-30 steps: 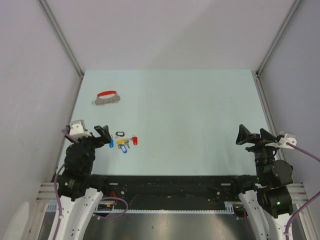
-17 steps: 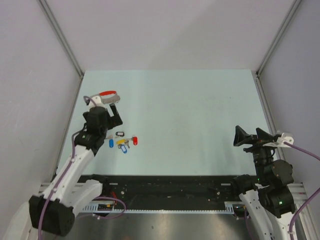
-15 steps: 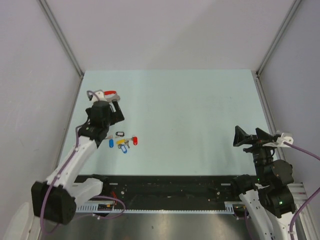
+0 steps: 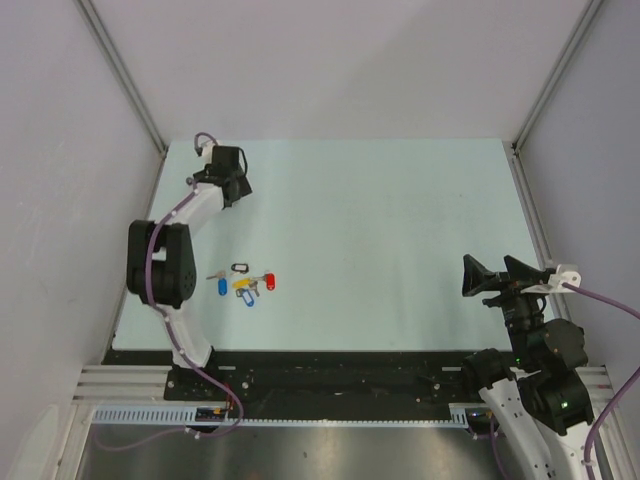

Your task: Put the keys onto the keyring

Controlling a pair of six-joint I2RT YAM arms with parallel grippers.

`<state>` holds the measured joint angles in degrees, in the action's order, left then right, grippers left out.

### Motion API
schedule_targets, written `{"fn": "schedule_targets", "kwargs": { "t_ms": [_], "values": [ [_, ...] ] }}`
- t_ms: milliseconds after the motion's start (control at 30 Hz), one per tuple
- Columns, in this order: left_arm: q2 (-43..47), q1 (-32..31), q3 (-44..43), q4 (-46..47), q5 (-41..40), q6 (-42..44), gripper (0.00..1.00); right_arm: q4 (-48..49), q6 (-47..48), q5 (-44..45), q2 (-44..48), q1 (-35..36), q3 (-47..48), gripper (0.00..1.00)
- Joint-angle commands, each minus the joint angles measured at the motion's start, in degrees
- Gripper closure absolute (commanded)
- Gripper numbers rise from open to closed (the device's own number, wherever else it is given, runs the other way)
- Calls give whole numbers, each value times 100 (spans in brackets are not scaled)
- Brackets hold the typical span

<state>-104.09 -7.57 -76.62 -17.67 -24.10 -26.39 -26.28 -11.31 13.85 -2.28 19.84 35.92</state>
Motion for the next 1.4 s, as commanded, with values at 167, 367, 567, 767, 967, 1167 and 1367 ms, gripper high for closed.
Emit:
{"fn": "schedule_targets", "kwargs": {
  "t_ms": [167,367,567,767,967,1167,1367],
  "values": [
    [-1543,406,-1724,-544,186,-226,48,18,164,-128,35,-32,11,0],
    [-1868,616,-1865,-535,703,-349,59,88,191,-233,0,-182,-24,0],
    [-2220,678,-2313,-895,1144,-182,63,106,199,-339,-18,-375,-33,0],
    [-2458,687,-2603,-1019,1399,-41,68,141,226,-409,26,-551,-59,0],
    [-2493,687,-2604,-1080,1645,143,93,141,235,-567,53,-744,-59,1],
    [-1845,407,-2051,-993,1891,564,100,185,226,-681,0,-823,-68,1],
    [-1193,-463,-1550,-826,1979,951,100,247,50,-1147,-254,-823,2,0]
  ]
}}
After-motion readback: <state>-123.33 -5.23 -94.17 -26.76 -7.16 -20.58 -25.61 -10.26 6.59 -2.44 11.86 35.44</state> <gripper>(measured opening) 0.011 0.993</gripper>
